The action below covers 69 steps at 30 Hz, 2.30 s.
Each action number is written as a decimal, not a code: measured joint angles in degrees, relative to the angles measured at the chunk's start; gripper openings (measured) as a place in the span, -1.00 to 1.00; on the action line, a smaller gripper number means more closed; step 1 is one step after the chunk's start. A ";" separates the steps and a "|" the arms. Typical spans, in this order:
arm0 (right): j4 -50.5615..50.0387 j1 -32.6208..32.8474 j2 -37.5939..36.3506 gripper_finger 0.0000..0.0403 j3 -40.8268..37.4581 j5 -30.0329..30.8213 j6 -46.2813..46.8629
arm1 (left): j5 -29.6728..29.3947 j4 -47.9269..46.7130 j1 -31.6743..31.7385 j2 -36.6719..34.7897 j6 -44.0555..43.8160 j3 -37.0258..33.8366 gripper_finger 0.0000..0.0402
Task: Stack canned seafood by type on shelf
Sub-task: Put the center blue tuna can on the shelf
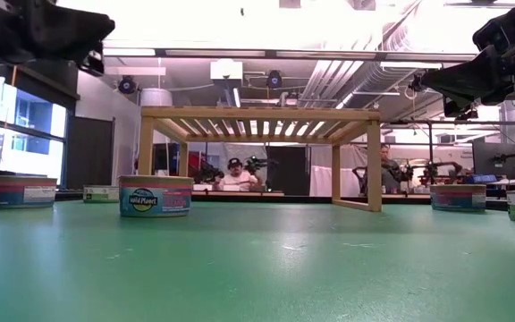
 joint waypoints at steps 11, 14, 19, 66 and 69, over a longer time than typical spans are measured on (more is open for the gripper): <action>0.00 0.01 0.00 -1.00 0.00 0.00 0.00 | -7.34 3.39 -7.56 17.48 -3.46 5.09 0.04; 0.00 0.01 0.00 -1.00 0.00 0.01 0.00 | -13.16 3.37 -9.75 23.63 -3.51 8.53 0.21; 0.00 0.01 0.00 -1.00 0.00 0.01 0.00 | -18.31 3.26 -10.64 34.39 -4.73 14.96 0.35; 0.00 0.00 0.00 -1.00 0.00 -0.01 0.00 | -14.84 -39.91 -0.77 52.65 -31.77 37.05 0.81; 0.00 0.00 0.00 -1.00 0.00 0.01 0.00 | -14.87 -43.90 -1.72 52.65 -28.82 37.05 0.82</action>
